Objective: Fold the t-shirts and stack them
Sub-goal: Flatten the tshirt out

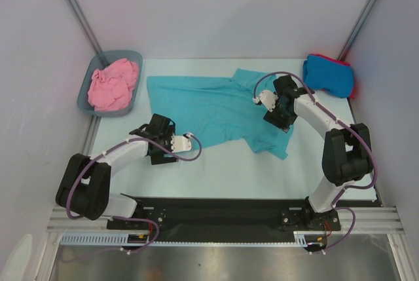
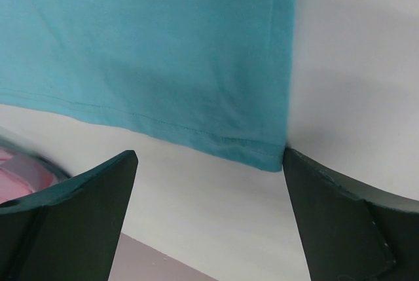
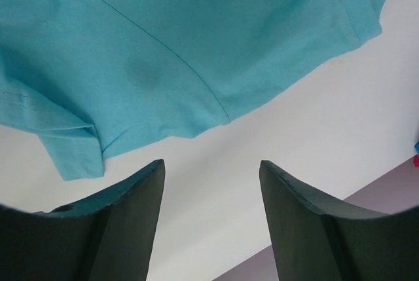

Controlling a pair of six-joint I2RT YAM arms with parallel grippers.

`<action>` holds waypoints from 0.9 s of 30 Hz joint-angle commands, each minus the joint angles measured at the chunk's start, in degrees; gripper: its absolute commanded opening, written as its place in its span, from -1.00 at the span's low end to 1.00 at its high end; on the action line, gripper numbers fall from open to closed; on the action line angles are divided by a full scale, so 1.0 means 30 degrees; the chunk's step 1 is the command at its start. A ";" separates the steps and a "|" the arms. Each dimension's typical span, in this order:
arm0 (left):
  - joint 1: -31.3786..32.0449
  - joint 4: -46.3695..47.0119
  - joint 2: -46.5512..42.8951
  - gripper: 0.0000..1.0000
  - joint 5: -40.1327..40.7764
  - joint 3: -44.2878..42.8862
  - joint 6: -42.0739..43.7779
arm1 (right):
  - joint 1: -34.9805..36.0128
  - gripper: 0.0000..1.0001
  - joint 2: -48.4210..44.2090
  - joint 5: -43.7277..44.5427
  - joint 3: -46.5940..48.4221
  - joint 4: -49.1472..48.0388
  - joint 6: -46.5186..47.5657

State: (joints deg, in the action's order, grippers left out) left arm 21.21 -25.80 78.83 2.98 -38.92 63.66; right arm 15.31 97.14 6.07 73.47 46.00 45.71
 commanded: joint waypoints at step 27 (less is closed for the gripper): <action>-0.0917 -0.1390 0.1907 -1.00 -0.1258 -0.1848 0.0491 | -0.0418 0.34 -0.2142 -0.0057 -0.3335 -0.1213 0.0758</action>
State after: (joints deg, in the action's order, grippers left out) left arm 19.99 -28.95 83.29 -0.60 -41.04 65.01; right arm 12.03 95.64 7.03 66.89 42.72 46.74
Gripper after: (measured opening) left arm 0.013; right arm 0.666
